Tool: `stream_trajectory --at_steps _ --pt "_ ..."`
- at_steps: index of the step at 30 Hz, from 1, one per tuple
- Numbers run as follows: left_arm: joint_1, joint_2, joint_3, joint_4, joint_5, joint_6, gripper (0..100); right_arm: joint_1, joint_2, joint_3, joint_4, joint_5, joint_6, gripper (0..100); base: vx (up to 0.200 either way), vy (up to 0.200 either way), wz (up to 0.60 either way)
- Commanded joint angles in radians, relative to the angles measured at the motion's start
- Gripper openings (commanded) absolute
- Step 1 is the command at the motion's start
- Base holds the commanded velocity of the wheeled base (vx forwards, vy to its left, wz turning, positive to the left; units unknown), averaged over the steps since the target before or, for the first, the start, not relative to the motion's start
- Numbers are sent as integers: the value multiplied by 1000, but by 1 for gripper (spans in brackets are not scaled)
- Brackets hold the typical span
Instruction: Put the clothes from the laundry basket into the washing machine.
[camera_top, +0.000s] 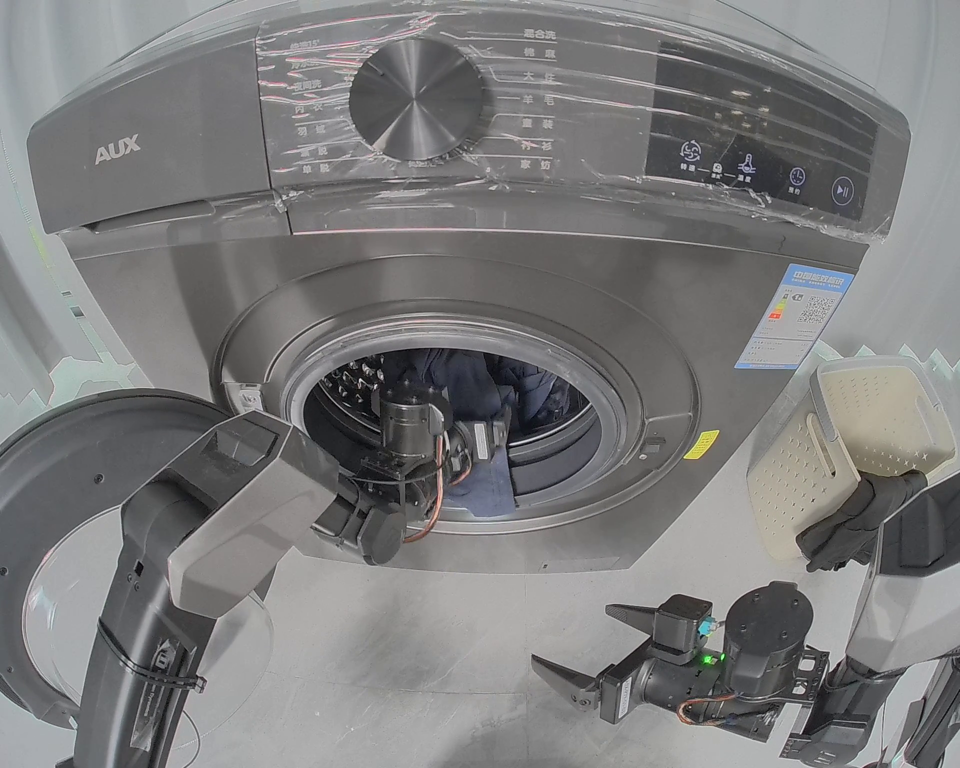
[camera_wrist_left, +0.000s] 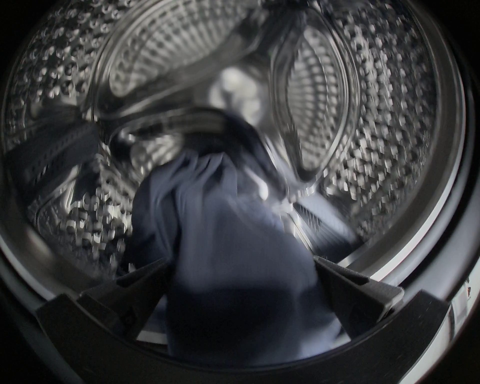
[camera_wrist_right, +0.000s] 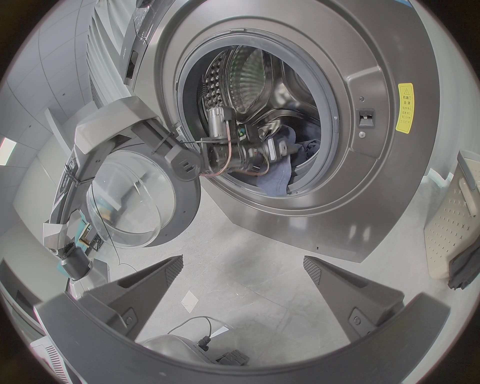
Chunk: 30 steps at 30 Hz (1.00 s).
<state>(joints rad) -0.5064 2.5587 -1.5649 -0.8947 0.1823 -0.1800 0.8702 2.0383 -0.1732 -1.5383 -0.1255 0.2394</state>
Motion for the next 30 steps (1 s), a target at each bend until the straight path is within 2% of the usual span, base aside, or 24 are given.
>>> stream_trajectory --at_steps 1,10,12,13,21,23,24,26,30 --pt "-55 -160 238 109 -40 -6 100 4 5 0 0 0 0 100 0 0 0" --pt "-61 -101 232 108 -44 16 100 4 5 0 0 0 0 100 0 0 0" --pt "-55 -86 233 109 -46 28 100 4 5 0 0 0 0 100 0 0 0" --pt "-54 -83 235 109 -46 31 0 4 5 0 0 0 0 100 0 0 0" --pt "-49 -86 200 100 -35 27 0 4 6 0 0 0 0 100 0 0 0" --pt "-47 -84 138 85 -15 19 0 4 6 0 0 0 0 100 0 0 0" --pt "-40 -80 77 62 14 2 0 4 6 0 0 0 0 100 0 0 0" --pt "-32 -52 0 28 32 -22 0 4 6 -2 0 0 0 100 0 0 0" --pt "-14 5 -118 -32 52 -26 0 4 6 -2 0 0 0 100 0 0 0"
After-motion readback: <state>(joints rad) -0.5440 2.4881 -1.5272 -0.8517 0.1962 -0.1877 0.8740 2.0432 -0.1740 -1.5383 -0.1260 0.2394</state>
